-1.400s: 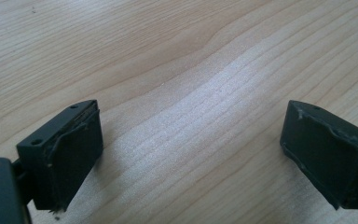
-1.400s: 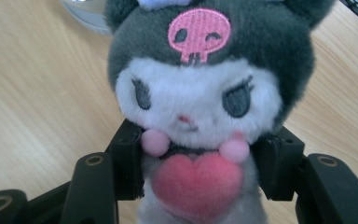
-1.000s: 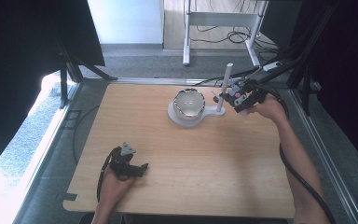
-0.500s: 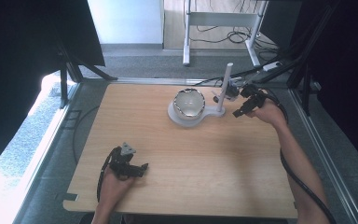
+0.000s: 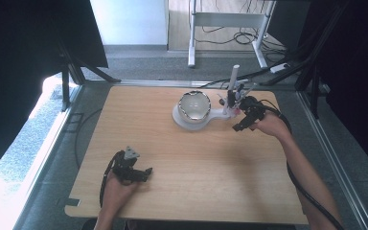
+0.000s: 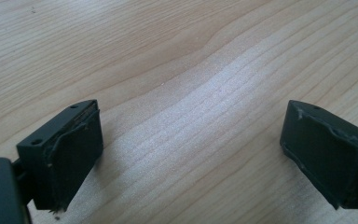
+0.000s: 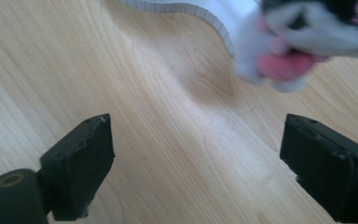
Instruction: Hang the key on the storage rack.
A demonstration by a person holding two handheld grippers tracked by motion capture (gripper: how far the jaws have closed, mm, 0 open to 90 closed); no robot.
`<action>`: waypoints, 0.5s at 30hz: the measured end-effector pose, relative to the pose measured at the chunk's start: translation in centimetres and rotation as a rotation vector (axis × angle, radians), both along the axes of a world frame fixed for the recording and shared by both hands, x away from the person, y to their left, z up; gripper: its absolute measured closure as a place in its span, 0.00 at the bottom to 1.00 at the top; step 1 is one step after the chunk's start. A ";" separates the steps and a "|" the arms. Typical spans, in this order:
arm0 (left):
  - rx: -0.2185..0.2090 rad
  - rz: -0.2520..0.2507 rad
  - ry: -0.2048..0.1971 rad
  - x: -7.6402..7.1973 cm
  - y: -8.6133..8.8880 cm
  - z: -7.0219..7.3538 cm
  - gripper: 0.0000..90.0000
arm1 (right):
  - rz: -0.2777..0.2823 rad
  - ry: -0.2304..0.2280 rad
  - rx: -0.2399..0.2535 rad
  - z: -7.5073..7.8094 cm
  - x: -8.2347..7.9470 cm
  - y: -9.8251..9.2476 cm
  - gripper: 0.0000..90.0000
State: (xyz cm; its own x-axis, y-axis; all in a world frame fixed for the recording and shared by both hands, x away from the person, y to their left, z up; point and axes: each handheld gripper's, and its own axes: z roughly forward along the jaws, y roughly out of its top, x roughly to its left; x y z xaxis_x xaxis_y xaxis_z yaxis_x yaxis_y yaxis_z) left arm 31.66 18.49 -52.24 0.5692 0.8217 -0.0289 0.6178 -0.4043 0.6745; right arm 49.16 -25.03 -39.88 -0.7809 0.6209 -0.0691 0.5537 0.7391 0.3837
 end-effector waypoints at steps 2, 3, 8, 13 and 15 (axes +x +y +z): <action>0.000 0.000 0.000 0.0 0.0 0.0 0.06 | 0.011 -0.002 0.002 -0.1 -0.3 0.2 0.10; 0.000 0.000 0.000 0.0 0.0 0.0 0.06 | 0.015 -0.003 0.005 -0.1 -0.4 0.3 0.10; 0.000 0.000 0.000 0.0 0.0 0.0 0.06 | 0.027 -0.016 0.014 -0.2 -1.3 0.6 0.10; 0.000 0.000 0.000 0.0 0.0 0.0 0.06 | 0.043 -0.025 0.027 -0.2 -2.3 0.8 0.10; 0.000 0.000 0.000 0.0 0.0 0.0 0.06 | 0.047 -0.030 0.033 -0.2 -2.7 0.9 0.10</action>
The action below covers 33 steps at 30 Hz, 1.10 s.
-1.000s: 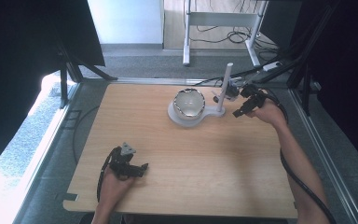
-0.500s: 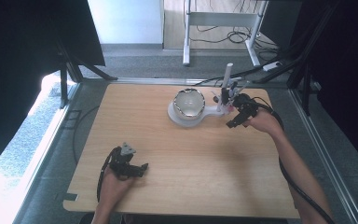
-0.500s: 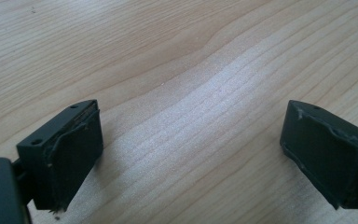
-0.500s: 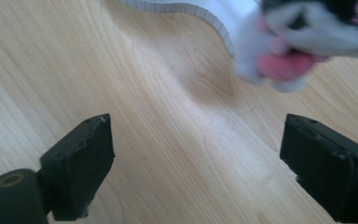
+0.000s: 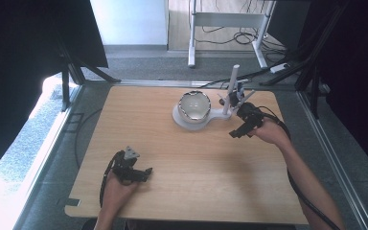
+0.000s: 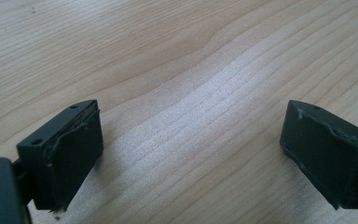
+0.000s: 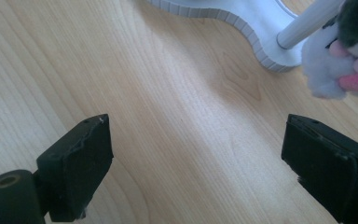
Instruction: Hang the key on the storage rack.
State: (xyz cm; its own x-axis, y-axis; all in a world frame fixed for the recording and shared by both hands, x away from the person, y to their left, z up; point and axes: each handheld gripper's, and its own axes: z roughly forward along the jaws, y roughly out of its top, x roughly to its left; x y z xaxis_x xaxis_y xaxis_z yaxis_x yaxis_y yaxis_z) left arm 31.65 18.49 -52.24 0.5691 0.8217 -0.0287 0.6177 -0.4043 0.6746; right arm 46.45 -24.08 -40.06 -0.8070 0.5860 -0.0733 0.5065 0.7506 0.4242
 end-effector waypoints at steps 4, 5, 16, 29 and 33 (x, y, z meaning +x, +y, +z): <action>0.000 0.000 0.000 0.0 0.0 0.0 0.06 | 0.016 -0.011 0.009 0.1 -0.8 0.1 0.10; 0.000 0.000 0.000 0.0 0.0 0.0 0.06 | 0.017 -0.012 0.013 0.1 -1.0 0.0 0.10; -0.001 0.002 0.001 0.0 0.0 0.0 0.07 | 0.057 -0.047 0.038 0.1 -3.7 0.2 0.11; 0.000 0.000 0.000 -0.1 0.0 0.0 0.07 | 0.080 -0.069 0.070 -0.9 -6.9 -0.3 0.09; -0.003 0.003 -0.001 -0.1 0.0 0.0 0.07 | 0.081 -0.082 0.074 -1.1 -7.8 -0.5 0.09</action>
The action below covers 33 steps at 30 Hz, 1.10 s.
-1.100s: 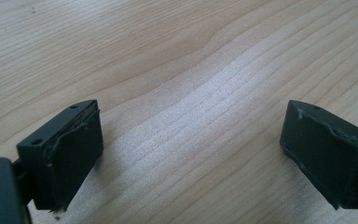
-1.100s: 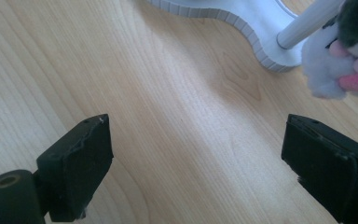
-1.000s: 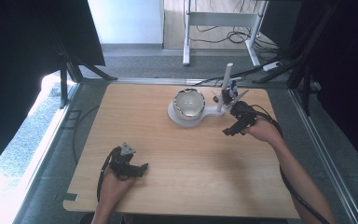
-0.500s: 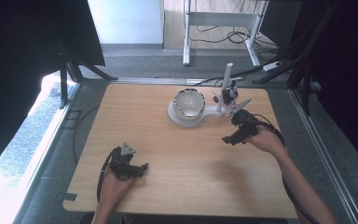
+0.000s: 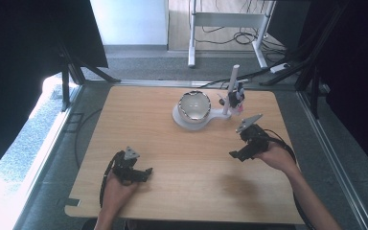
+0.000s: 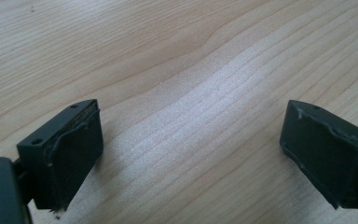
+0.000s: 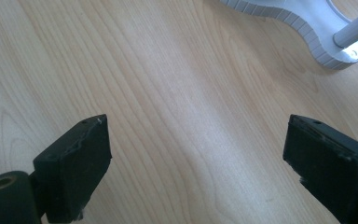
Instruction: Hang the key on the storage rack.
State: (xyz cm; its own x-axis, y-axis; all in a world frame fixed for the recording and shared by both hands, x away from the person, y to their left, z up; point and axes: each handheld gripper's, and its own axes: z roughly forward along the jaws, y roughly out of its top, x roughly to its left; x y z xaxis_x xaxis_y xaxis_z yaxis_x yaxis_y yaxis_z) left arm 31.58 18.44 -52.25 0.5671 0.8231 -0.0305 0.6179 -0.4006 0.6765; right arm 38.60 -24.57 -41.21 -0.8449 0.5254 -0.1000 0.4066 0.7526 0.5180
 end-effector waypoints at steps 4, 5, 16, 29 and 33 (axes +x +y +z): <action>-0.001 0.001 0.001 0.0 0.0 0.0 0.07 | 0.000 -0.008 0.005 -0.4 -1.0 -0.4 0.08; -0.002 0.001 0.001 0.0 0.0 0.0 0.07 | 0.000 -0.009 0.008 -0.5 -1.2 -0.5 0.08; 0.001 -0.001 0.002 0.0 0.0 0.0 0.07 | 0.002 -0.042 0.030 -1.4 -3.9 -1.2 0.07; 0.001 0.000 0.001 0.0 0.0 0.0 0.07 | -0.016 -0.029 0.074 -4.7 -6.0 -0.6 0.05; 0.001 0.000 0.000 0.0 0.0 0.0 0.07 | -0.034 -0.035 0.105 -5.7 -6.3 -0.6 0.05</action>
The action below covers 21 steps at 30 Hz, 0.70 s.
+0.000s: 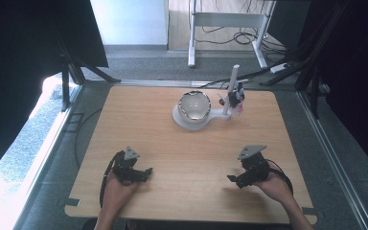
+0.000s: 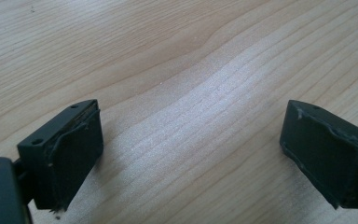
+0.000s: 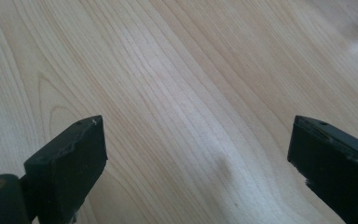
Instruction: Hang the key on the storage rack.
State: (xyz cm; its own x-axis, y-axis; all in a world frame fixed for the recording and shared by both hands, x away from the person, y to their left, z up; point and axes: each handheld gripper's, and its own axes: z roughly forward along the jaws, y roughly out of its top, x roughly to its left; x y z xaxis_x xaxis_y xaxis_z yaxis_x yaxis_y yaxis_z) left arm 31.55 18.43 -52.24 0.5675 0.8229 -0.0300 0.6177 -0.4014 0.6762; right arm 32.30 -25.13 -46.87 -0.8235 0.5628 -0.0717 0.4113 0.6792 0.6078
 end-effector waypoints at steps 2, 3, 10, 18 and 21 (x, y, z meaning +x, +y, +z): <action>0.000 0.001 0.000 0.0 0.0 0.0 0.07 | -0.007 -0.003 0.016 -0.5 -0.2 0.1 0.05; 0.000 0.002 0.000 0.0 0.0 0.0 0.07 | -0.008 0.000 0.024 -0.7 -0.3 0.1 0.05; -0.001 0.002 0.000 0.0 0.0 0.0 0.07 | -0.020 -0.012 0.054 -2.9 -1.0 0.6 0.05; -0.001 0.002 -0.001 -0.1 0.0 0.0 0.07 | -0.022 0.005 0.114 -4.8 -1.5 1.0 0.04; -0.001 0.002 -0.001 -0.1 0.0 0.0 0.07 | -0.029 -0.003 0.138 -5.1 -1.5 1.0 0.01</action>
State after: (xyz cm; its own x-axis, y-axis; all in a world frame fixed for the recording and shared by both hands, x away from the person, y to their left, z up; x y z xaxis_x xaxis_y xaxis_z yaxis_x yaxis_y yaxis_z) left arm 31.50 18.40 -52.25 0.5662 0.8237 -0.0303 0.6176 -0.3996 0.6773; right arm 30.78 -24.14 -51.99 -0.8068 0.5907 0.0057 0.4274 0.5770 0.6960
